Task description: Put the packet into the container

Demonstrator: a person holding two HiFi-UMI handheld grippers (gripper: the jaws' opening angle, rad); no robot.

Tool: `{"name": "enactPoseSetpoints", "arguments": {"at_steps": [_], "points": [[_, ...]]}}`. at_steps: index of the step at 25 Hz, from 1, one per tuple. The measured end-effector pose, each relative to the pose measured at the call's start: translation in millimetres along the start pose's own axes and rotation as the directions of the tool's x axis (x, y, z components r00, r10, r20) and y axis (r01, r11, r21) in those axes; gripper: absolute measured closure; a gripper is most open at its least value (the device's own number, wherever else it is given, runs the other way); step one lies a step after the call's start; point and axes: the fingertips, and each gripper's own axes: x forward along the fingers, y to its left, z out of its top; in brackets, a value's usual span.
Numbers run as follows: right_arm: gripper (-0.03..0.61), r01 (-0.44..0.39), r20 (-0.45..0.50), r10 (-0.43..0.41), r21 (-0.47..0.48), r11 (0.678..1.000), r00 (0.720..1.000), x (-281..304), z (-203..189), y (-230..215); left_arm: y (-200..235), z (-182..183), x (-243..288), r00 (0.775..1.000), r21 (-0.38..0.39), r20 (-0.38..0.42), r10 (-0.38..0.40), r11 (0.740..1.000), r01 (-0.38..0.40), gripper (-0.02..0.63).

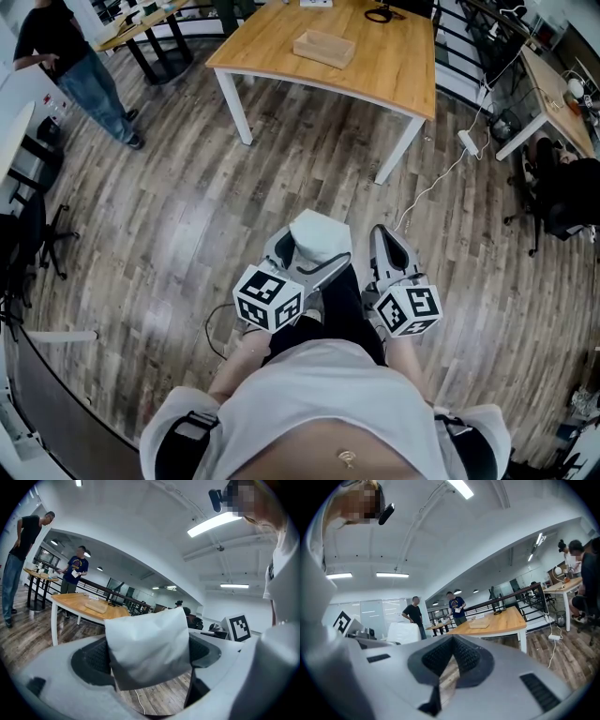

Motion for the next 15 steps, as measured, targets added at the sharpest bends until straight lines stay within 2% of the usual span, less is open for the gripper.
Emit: {"name": "enactPoseSetpoints", "arguments": {"at_steps": [15], "points": [[0.568, -0.021, -0.017, 0.021, 0.01, 1.0, 1.0, 70, 10, -38, 48, 24, 56, 1.0, -0.021, 0.009, 0.029, 0.999, -0.029, 0.144]]}}
